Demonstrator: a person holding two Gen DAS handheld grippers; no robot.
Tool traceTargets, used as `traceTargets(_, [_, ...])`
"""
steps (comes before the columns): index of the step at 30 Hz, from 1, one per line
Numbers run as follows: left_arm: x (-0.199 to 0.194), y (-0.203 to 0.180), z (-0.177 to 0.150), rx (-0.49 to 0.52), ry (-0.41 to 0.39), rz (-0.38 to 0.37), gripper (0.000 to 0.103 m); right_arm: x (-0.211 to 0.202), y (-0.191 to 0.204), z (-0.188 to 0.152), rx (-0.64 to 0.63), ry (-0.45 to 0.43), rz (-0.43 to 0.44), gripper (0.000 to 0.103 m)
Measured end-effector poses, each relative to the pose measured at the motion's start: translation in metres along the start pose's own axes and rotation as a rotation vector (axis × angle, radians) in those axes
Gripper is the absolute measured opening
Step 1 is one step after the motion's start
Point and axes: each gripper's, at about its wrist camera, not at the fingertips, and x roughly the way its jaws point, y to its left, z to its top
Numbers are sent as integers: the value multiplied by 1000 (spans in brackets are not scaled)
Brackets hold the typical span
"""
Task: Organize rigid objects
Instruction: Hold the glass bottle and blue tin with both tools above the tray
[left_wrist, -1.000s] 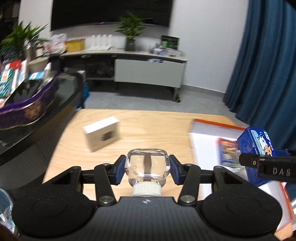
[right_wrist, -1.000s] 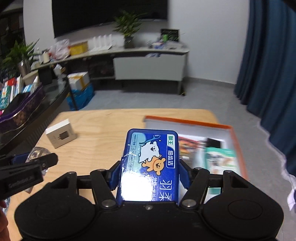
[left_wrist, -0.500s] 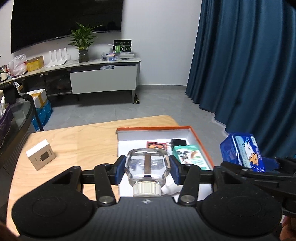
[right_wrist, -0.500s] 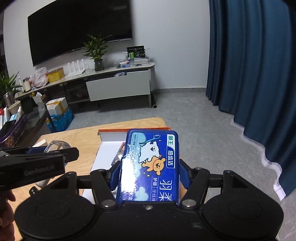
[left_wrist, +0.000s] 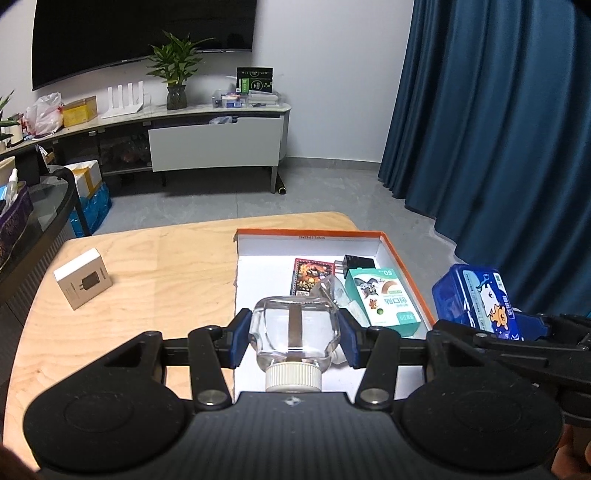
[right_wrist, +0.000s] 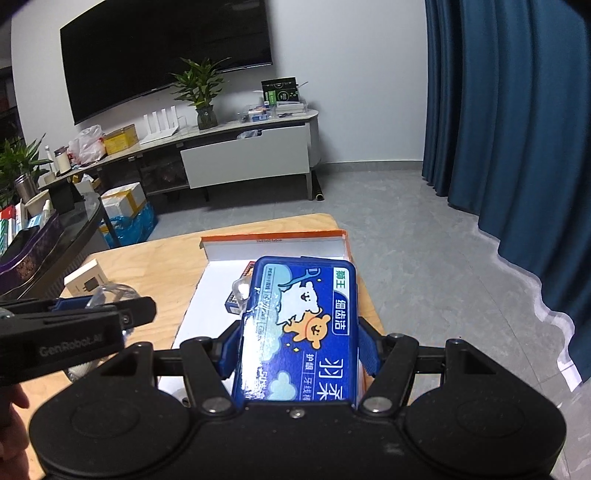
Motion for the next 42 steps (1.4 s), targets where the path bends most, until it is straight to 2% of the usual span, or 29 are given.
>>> traceTargets(10, [2,-6,-6,17,15,-28,50,2,0,-1,-2,13,-17,75])
traceTargets(28, [2,-9,-9,19,12,-31,50,5,3,-2,-1,14,-9,75])
traceTargets(42, [6,-10,-18,25,44,-40,50,7,3,-8,3,28,-9,75])
